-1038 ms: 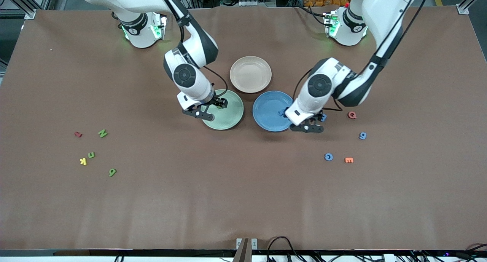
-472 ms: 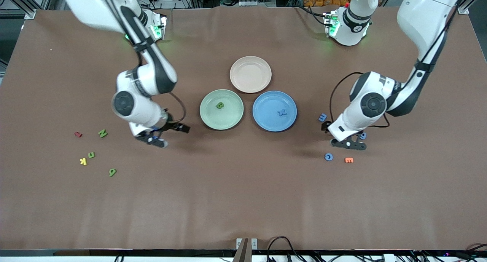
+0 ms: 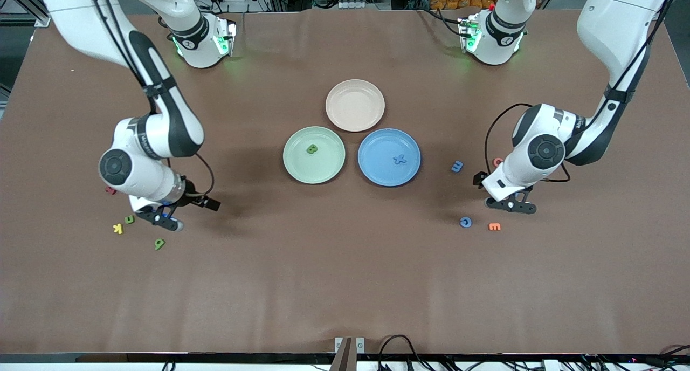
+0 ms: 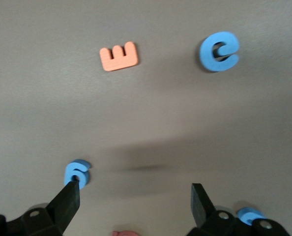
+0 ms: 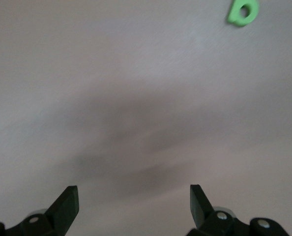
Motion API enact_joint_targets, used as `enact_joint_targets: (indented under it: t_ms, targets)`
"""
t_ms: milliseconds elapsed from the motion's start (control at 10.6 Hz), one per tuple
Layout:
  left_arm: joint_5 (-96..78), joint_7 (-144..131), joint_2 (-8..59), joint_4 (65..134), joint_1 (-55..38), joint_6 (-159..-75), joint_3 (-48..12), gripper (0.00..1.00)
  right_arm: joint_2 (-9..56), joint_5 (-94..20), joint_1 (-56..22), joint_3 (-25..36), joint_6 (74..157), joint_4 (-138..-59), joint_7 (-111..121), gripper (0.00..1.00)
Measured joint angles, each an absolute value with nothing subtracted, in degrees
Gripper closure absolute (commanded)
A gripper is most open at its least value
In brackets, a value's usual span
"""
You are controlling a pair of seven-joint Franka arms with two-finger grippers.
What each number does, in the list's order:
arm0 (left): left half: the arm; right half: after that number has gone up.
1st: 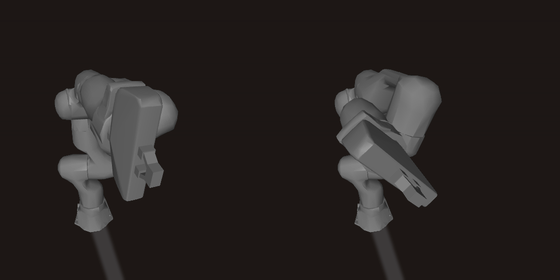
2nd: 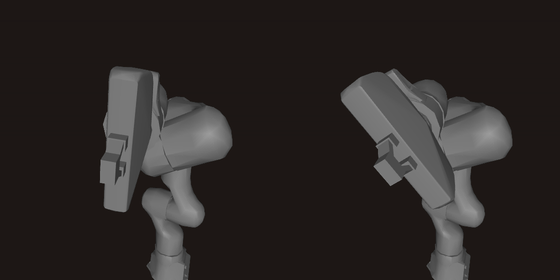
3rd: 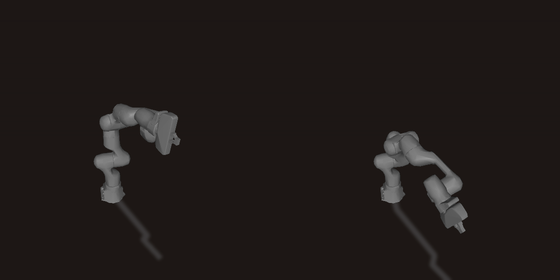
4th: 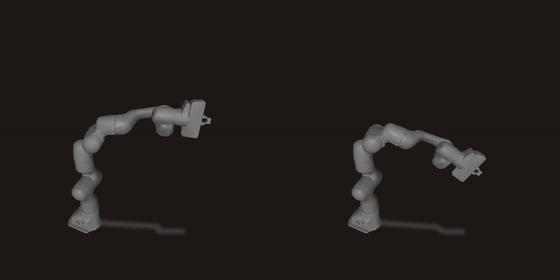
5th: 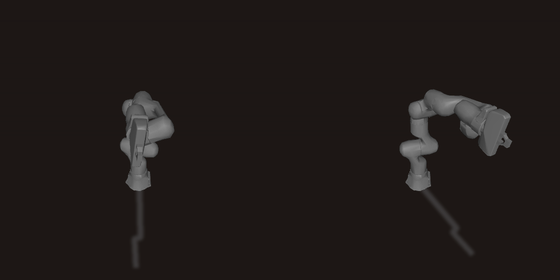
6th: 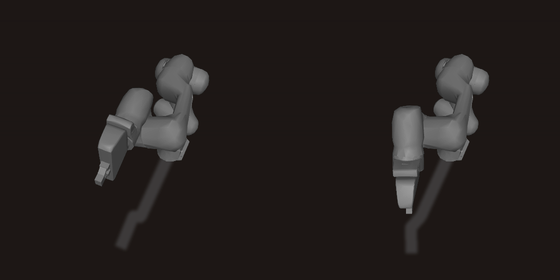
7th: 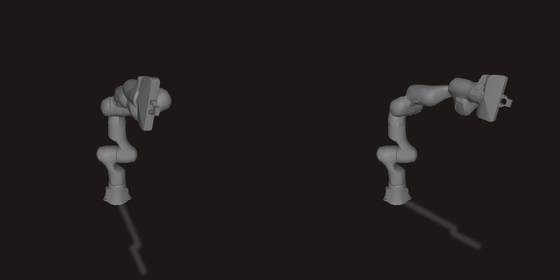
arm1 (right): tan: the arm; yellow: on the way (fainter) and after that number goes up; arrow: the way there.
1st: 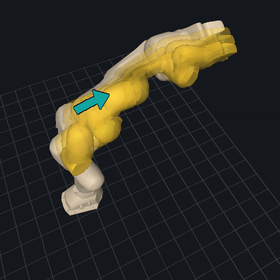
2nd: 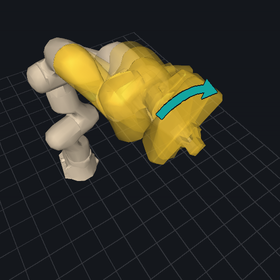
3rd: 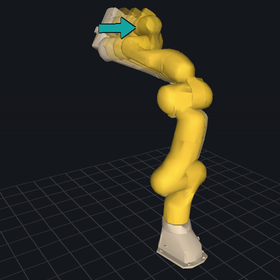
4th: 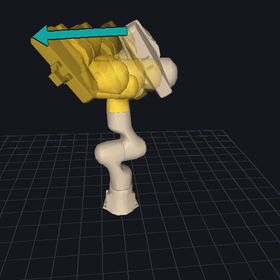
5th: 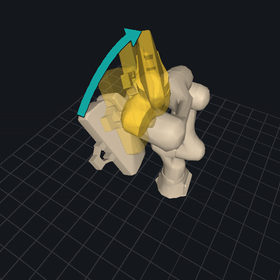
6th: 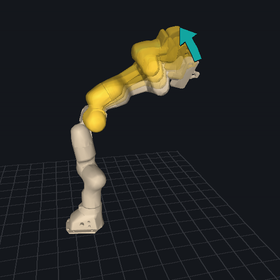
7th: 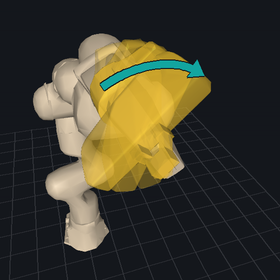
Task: Sort letters by color into matching plates
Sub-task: 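Move the right gripper back to green letters while the left returns to blue, then grasp the green b with the right gripper while the left gripper grasps blue 6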
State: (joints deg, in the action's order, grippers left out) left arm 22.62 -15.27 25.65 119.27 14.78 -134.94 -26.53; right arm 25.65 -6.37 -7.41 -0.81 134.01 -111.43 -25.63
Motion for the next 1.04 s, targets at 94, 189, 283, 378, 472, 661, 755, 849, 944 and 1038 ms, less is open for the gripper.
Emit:
enact_joint_targets:
  t_ms: [94,189,283,378,472,661,755,849,944,1038]
  targets:
    - [23.1,-14.1,25.6,119.5,15.7,-134.9,-26.5,0.0,27.1,-5.1,-5.8,-0.8,134.0,-110.1,-25.3,0.0]
    - [23.8,-13.0,25.6,119.7,16.7,-134.9,-26.5,0.0,28.2,-4.2,-4.2,-0.7,134.1,-108.7,-24.2,0.0]
    - [25.4,-12.3,25.6,120.1,17.8,-135.1,-26.6,0.0,29.0,-4.1,-2.6,-0.3,134.1,-107.5,-22.4,0.0]
    - [27.0,-11.5,25.6,120.8,19.3,-136.4,-26.7,0.0,29.6,-4.1,-0.8,0.0,134.1,-106.5,-19.8,0.0]
    - [27.6,-10.1,25.6,122.1,21.2,-139.5,-26.7,0.0,30.3,-4.0,1.1,0.2,134.1,-105.7,-17.1,0.0]
    - [27.8,-6.0,25.6,124.7,24.5,-145.0,-26.7,0.0,31.8,-4.0,3.3,0.5,134.1,-103.7,-13.5,0.0]
    - [27.8,-4.4,25.6,125.7,25.7,-146.5,-26.7,0.0,33.0,-4.0,3.8,0.7,134.1,-102.1,-12.1,0.0]
    - [27.8,-3.8,25.6,126.4,26.2,-147.2,-26.7,0.0,34.4,-4.0,3.9,1.1,134.2,-100.3,-11.0,0.0]
    - [28.2,-3.1,25.6,126.8,26.2,-147.3,-26.9,0.0,35.9,-4.0,3.9,1.5,134.2,-98.4,-9.7,0.0]
    - [28.6,-2.2,25.6,127.2,26.1,-147.3,-27.1,0.0,37.2,-4.0,3.9,1.9,134.2,-96.8,-8.3,0.0]
